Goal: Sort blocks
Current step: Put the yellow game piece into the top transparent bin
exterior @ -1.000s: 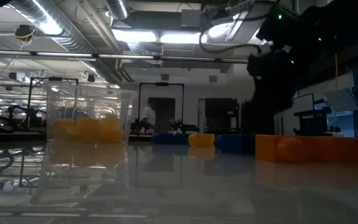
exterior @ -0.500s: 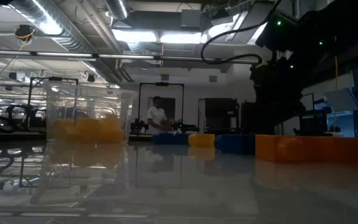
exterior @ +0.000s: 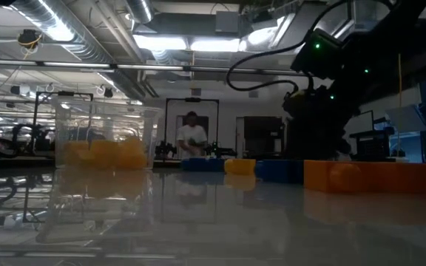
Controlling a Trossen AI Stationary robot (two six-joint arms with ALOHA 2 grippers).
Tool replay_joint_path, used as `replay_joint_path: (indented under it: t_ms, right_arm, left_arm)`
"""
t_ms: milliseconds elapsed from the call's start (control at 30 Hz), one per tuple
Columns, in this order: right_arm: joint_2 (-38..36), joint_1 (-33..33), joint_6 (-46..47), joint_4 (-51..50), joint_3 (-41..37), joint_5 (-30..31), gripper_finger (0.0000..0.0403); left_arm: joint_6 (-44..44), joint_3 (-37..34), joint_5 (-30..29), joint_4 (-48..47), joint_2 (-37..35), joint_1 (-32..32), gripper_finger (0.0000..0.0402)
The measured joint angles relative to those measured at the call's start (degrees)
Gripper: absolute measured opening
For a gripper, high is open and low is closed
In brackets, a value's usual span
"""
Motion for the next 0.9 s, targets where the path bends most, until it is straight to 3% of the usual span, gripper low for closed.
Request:
replay_joint_path:
  t_ms: [233,633,900]
  right_arm:
    - [2.6,0.0,0.8,4.4,0.0,-0.8,0.0259]
    - [2.4,0.0,-0.7,4.9,0.0,-1.0,0.0182]
    - [2.4,2.3,-1.3,5.9,0.0,0.3,0.0171]
  left_arm:
    - [0.0,0.0,0.0,0.0,0.0,0.0,0.0134]
    - [0.1,0.0,0.0,0.0,0.0,0.0,0.0134]
    - [0.2,0.0,0.0,0.0,0.0,0.0,0.0134]
